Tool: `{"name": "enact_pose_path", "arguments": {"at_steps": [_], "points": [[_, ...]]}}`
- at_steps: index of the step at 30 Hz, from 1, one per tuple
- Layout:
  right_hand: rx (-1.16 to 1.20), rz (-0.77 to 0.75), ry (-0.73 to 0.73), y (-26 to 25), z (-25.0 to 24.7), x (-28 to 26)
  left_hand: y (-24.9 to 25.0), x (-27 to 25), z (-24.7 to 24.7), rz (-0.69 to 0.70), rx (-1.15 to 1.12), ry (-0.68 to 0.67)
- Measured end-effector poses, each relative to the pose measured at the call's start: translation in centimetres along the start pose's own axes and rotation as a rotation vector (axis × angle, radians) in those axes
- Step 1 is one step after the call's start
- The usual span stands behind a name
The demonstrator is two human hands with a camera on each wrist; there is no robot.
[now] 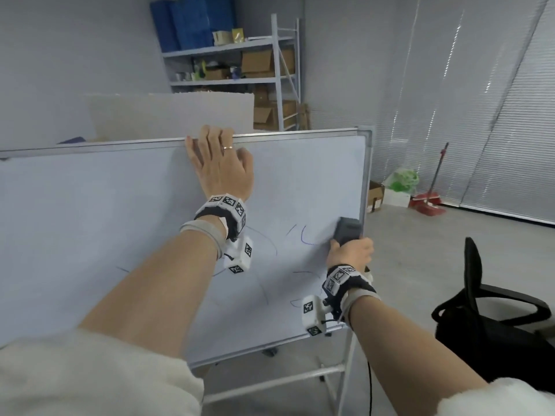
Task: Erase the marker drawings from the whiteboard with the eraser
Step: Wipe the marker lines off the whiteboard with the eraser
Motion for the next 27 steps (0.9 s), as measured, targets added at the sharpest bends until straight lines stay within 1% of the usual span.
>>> {"name": "enact_pose_path", "arguments": {"at_steps": [1,2,4,7,9,10,11,14,15,16,18,22,24,27], "points": [[-0.016,0.017,-0.025,0.4,0.7,-0.8,-0.2,0.0,-0.1,0.011,0.002,0.002],[-0.019,0.004,-0.049,0.3,1.5,-1.3,-0.2,0.0,0.0,0.017,0.002,-0.002],[0.045,-0.088,-0.074,-1.7,3.1,-2.1,-0.1,0.3,0.2,0.01,0.008,-0.033],[0.161,-0.282,-0.142,-6.8,5.0,-3.1,0.1,0.7,0.5,0.01,-0.004,-0.091],[0.179,-0.349,-0.177,-8.3,5.4,-3.2,0.0,0.7,0.4,0.03,-0.005,-0.104],[0.189,-0.343,-0.157,-7.9,5.1,-3.0,-0.1,0.7,0.2,0.044,-0.004,-0.107],[0.198,-0.301,-0.115,-6.8,4.3,-2.6,-0.2,0.7,0.1,0.057,-0.002,-0.11],[0.169,-0.088,0.011,-2.4,2.3,-2.3,-0.6,0.6,-0.4,0.08,0.001,-0.096],[0.137,-0.054,0.017,-2.0,2.2,-2.7,-0.9,0.7,-0.6,0.069,-0.008,-0.089],[0.123,-0.063,0.005,-2.5,2.6,-3.3,-1.3,0.8,-0.7,0.046,-0.017,-0.086],[0.144,-0.163,-0.051,-5.6,4.2,-4.9,-2.1,1.3,-0.9,0.015,-0.014,-0.107],[0.18,-0.406,-0.179,-14.4,7.9,-8.9,-4.4,3.3,-2.0,0.032,0.022,-0.167],[0.179,-0.494,-0.206,-18.0,9.3,-10.9,-7.6,4.7,-3.0,-0.021,0.029,-0.155],[0.155,-0.533,-0.23,-20.9,11.5,-13.6,-13.7,6.8,-4.6,-0.082,0.047,-0.105]]}}
Point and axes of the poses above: each hand's wrist, its own x-axis towards the middle knuckle, its own z-axis out of the palm, y = z × x, the point moved 10 cm from there along x, towards the middle knuckle, and after that the axes turned 15 degrees about -z, right-handed, at the moved point
